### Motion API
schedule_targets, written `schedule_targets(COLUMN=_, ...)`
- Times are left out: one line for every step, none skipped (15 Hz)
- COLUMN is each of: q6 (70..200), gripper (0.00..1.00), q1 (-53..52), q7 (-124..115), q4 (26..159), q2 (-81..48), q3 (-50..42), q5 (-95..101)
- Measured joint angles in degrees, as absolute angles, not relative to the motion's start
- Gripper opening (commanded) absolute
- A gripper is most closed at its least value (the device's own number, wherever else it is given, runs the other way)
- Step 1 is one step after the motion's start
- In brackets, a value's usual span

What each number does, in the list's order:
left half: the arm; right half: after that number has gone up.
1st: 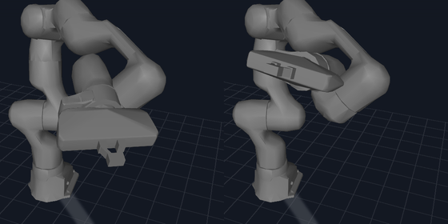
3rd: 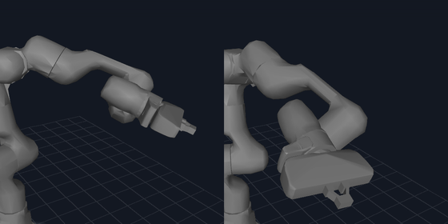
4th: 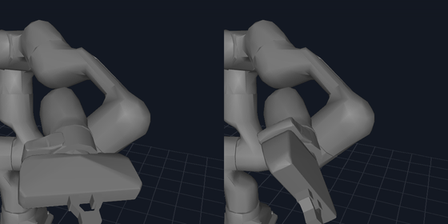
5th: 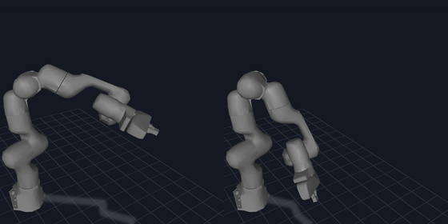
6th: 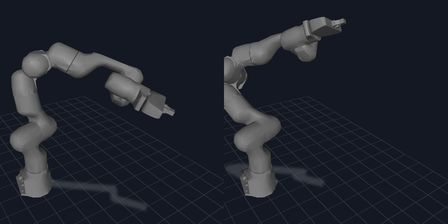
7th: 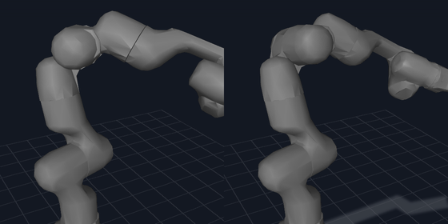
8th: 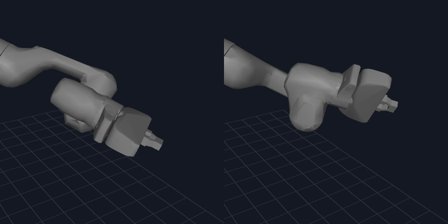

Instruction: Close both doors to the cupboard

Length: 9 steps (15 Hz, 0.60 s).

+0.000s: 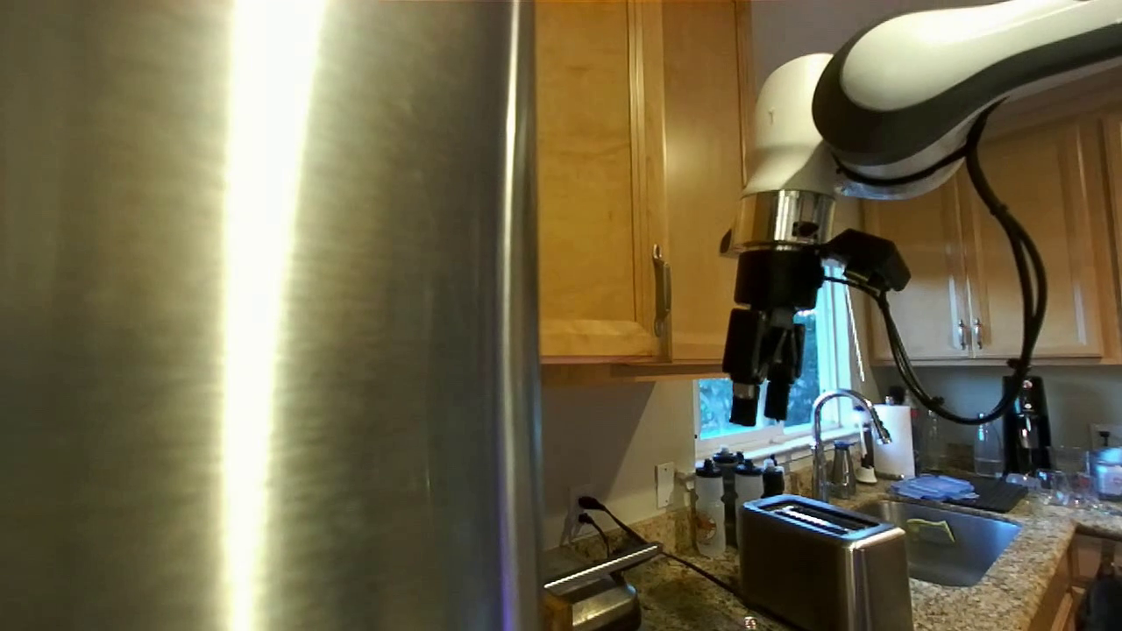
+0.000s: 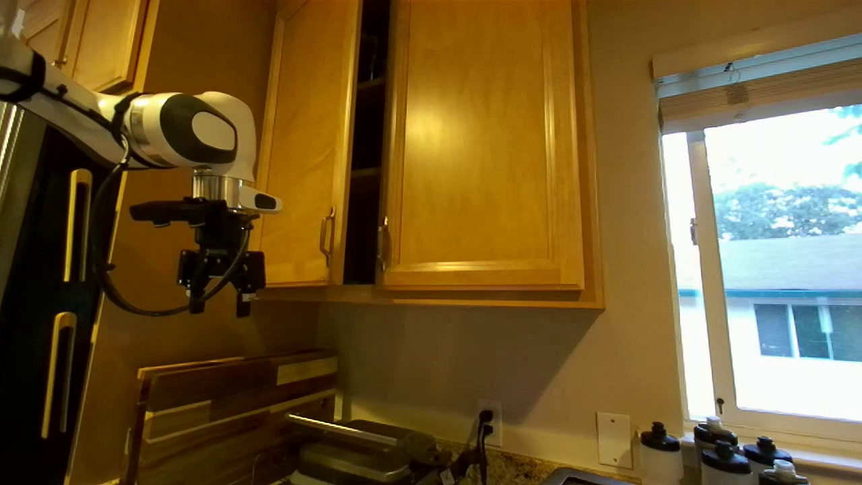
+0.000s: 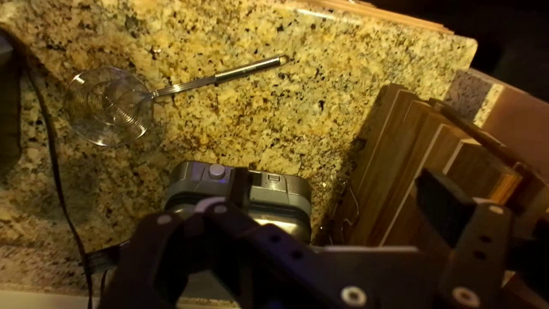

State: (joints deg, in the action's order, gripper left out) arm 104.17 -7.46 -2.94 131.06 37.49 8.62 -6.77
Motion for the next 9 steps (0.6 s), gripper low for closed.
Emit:
schedule_targets(q6=103.33, gripper=1.0, q1=-7.47, q7=-2.37, q4=131.06, q2=36.93, q3=7.85, q5=-7.81)
schedule_targets(q6=102.45, gripper=1.0, q1=-7.47, q7=-1.91, q4=131.07, q2=36.35, q3=7.08, q5=-8.78)
schedule_targets(q6=101.67, gripper=1.0, q1=-7.47, q7=-1.37, q4=131.09, q2=35.76, q3=6.35, q5=-9.69)
schedule_targets(q6=101.0, gripper=1.0, q1=-7.46, q7=-0.78, q4=131.15, q2=35.15, q3=5.61, q5=-10.57)
schedule_targets(q6=100.36, gripper=1.0, q1=-7.46, q7=-0.27, q4=131.24, q2=34.62, q3=4.95, q5=-11.28)
schedule_targets(q6=99.84, gripper=1.0, q1=-7.4, q7=-0.17, q4=131.29, q2=34.11, q3=4.49, q5=-11.46)
schedule_targets(q6=99.52, gripper=1.0, q1=-7.28, q7=-0.17, q4=131.41, q2=33.7, q3=4.22, q5=-11.46)
schedule_targets(q6=99.42, gripper=1.0, q1=-7.09, q7=-0.19, q4=131.57, q2=33.45, q3=4.16, q5=-11.34)
schedule_targets(q6=99.42, gripper=1.0, q1=-6.93, q7=-0.19, q4=131.75, q2=33.3, q3=4.18, q5=-11.24)
